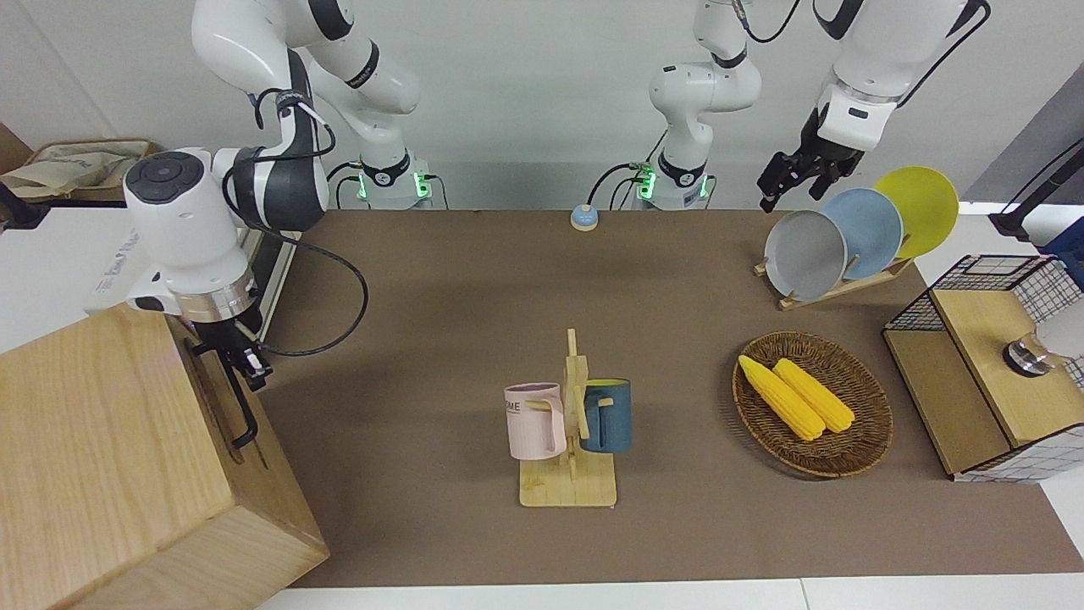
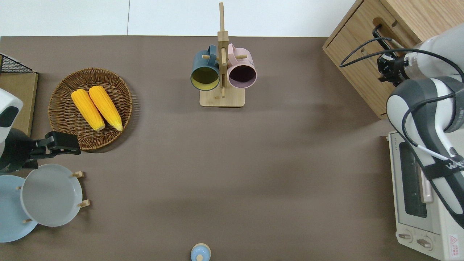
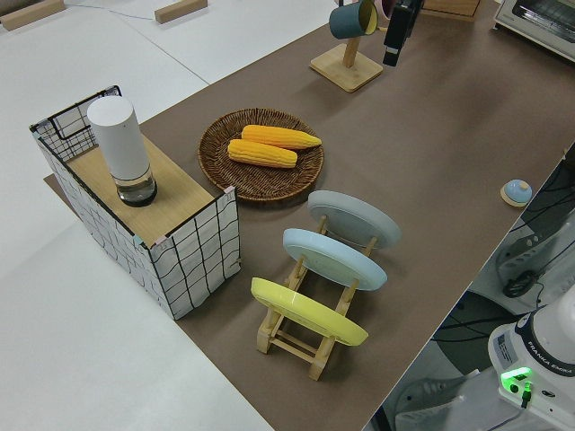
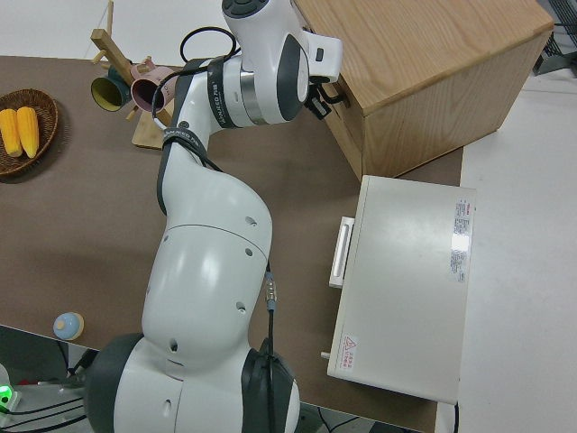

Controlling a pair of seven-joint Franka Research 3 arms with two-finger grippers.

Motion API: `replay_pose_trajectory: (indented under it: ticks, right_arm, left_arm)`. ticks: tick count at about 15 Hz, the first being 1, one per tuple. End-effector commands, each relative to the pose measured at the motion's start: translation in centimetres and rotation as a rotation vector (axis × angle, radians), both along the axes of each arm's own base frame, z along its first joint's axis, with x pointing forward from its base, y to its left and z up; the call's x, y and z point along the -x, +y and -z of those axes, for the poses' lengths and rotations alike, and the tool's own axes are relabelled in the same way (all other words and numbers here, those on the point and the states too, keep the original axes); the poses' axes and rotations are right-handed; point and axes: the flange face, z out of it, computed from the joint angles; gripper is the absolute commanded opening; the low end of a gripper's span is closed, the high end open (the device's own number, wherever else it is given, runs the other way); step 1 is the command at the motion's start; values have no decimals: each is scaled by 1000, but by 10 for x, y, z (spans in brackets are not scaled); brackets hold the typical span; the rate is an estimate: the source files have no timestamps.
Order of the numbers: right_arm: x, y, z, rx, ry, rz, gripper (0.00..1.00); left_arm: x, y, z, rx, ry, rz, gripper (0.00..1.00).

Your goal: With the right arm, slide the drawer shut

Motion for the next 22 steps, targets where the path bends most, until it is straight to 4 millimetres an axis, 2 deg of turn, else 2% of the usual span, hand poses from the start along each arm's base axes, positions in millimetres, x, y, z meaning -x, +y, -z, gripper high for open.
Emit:
replay_pose_trajectory:
  ticks: [1,2,3,4,8,10,13,16,18,22]
  right_arm:
    - [23,36,-31,40,39,-139,320]
    - [31,52,-39,33,47,-209,426]
    - [40,59,-44,35,64,-274,623]
    - [47,66,-47,49,89,-347,965]
    - [79,86,-83,26,142,-543,983]
    - [96,75,-101,-14,173,-654,985]
    - [119,70,-130,6,206,-786,985]
    - [144,77,-158,-14,214,-825,985]
    - [153,86,-163,-26,238,-841,985]
    - [157,85,-166,-24,251,-881,985]
  left_arm:
    - [4,2,-5,1,3,6,993]
    - [4,2,-5,1,3,6,993]
    - [4,2,-5,1,5,6,993]
    - [4,2,-5,1,3,6,993]
    - [4,2,-5,1,3,6,993]
    - [4,2,-5,1,3,6,993]
    - [4,2,-5,1,3,6,993]
    - [4,2,-5,1,3,6,993]
    - [4,2,-5,1,3,6,993]
    - [4,2,-5,1,3,6,993]
